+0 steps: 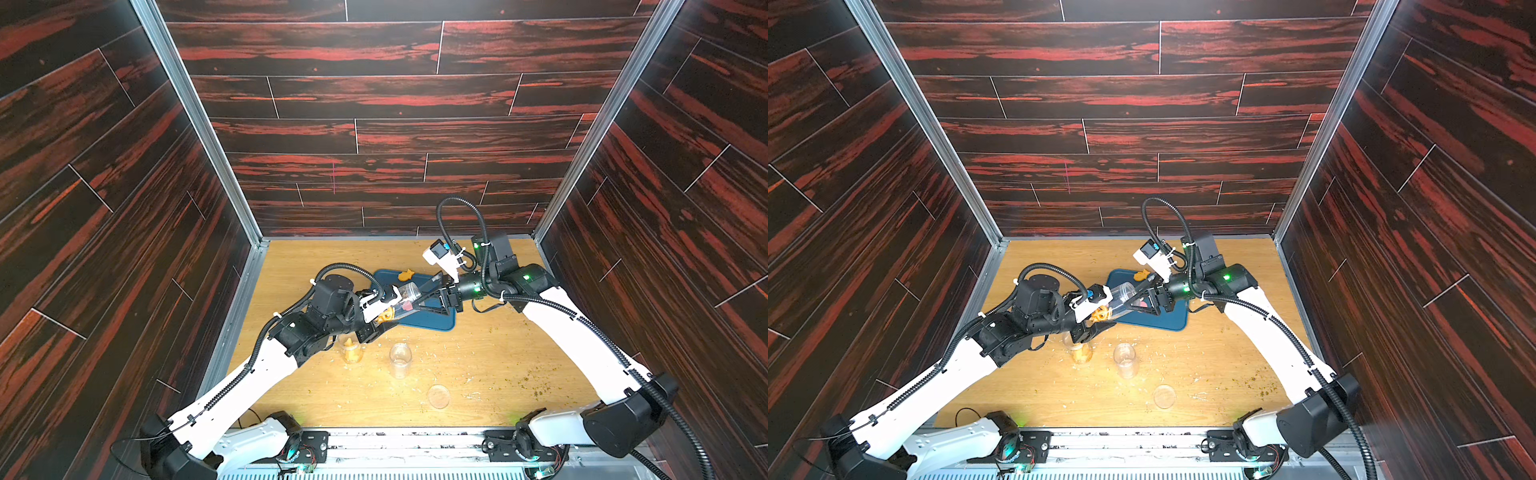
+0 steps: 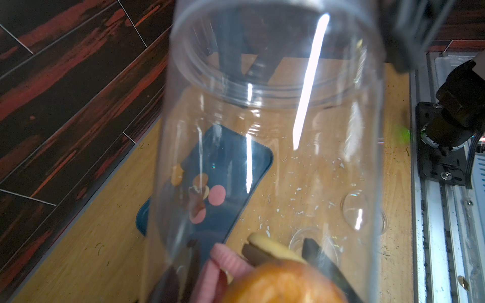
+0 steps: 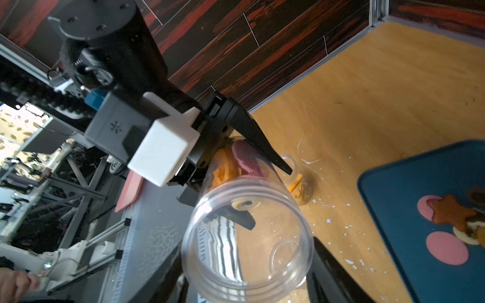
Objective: Pour the cookies out of the jar
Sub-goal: Unscrew the lid from the jar.
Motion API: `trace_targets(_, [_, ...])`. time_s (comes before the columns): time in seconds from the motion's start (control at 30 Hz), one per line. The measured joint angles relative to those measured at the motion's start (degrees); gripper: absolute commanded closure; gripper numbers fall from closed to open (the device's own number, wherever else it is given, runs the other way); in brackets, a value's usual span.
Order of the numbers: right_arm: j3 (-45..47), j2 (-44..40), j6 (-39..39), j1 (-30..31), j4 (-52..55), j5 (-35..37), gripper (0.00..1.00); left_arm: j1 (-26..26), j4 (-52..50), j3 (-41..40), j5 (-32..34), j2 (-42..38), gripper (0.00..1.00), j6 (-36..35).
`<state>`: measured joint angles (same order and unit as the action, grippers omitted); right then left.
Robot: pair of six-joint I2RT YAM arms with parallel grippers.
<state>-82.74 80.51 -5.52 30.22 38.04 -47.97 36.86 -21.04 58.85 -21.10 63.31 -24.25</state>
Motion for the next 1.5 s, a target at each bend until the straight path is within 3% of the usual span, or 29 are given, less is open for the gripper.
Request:
trace_targets(0.23, [0.92,0.15,-3.17,0.02,-2.19,-0.39,0.33,-0.66,-0.11,-0.02,-0.46,0.0,0.77,-0.55])
trace_targets(0.6, [4.0,-0.22,-8.57,0.04,-8.87,2.95,0.03,-1.4,-1.68,-0.63,-0.74,-0.07,0.77,0.28])
trace_targets(0.87, [8.11,-5.97,-6.86,-0.59,-13.99,6.75,0.01,-1.44,-1.64,-0.87,-1.33,-0.48,0.77,0.26])
trace_targets(1.0, [11.56,-9.94,0.0,-2.14,-21.59,7.37,0.01,-1.44,-1.57,-0.87,-1.42,-0.68,0.77,0.26])
trace_targets(1.17, [11.43,-12.07,20.41,-6.64,-26.16,15.15,0.02,-1.44,-1.57,-0.87,-1.36,-0.7,0.77,0.26])
trace_targets(1.3, [0.42,-6.16,32.54,-13.31,-19.76,15.15,0.06,-1.44,-1.57,-0.87,-0.61,-0.72,0.76,0.22])
trace_targets(1.5, [-17.11,4.2,37.53,-14.84,-0.09,12.41,0.02,-1.44,-1.66,-0.87,0.37,-0.79,0.76,-0.17])
